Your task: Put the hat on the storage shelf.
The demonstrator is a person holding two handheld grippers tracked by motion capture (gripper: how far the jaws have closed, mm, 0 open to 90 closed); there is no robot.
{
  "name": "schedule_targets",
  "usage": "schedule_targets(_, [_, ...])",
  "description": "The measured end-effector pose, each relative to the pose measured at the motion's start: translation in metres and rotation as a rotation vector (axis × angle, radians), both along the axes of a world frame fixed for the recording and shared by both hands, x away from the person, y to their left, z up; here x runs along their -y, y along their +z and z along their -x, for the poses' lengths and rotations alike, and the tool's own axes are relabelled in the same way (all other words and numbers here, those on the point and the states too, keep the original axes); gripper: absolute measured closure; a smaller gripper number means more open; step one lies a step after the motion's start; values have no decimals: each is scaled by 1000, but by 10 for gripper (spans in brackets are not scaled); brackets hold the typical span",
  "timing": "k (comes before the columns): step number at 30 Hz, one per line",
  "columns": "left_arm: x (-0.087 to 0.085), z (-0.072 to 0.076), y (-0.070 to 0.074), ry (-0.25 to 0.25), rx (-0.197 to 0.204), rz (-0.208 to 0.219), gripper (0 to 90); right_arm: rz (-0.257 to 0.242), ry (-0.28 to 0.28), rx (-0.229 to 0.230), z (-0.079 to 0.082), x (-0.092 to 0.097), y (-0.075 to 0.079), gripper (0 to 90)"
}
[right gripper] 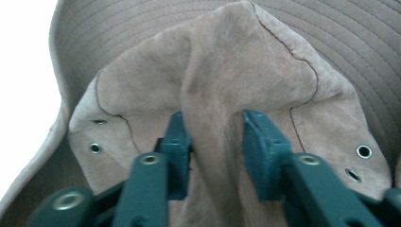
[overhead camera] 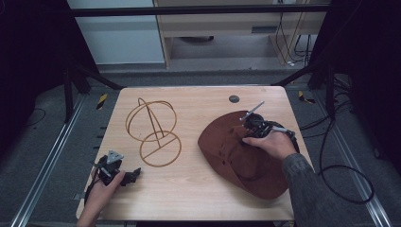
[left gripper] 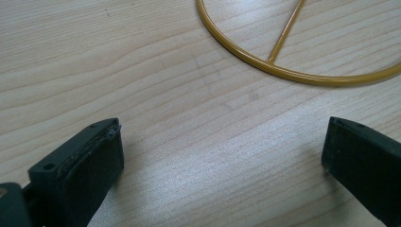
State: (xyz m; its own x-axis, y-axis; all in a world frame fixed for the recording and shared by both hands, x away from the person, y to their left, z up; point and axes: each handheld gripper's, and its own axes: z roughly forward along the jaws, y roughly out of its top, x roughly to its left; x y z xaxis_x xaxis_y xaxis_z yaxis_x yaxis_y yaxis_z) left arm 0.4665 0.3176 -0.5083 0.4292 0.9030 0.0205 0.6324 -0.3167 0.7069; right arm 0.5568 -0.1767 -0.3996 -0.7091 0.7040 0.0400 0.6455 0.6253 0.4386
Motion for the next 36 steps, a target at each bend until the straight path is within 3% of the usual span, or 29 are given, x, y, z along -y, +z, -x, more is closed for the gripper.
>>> schedule_targets(5, [0, 0, 0, 2, 1, 3, 0, -63, -2, -21, 0, 6, 0, 820])
schedule_targets(10, [0, 0, 0, 0, 0, 0, 0, -124, -19, -26, 1, 17, 0, 881])
schedule_targets(23, [0, 0, 0, 0, 0, 0, 0, -163, -6, 41, 10, 25, 13, 893])
schedule_targets(36, [0, 0, 0, 2, 1, 4, 0, -226, 2, 125, 23, 24, 47, 893])
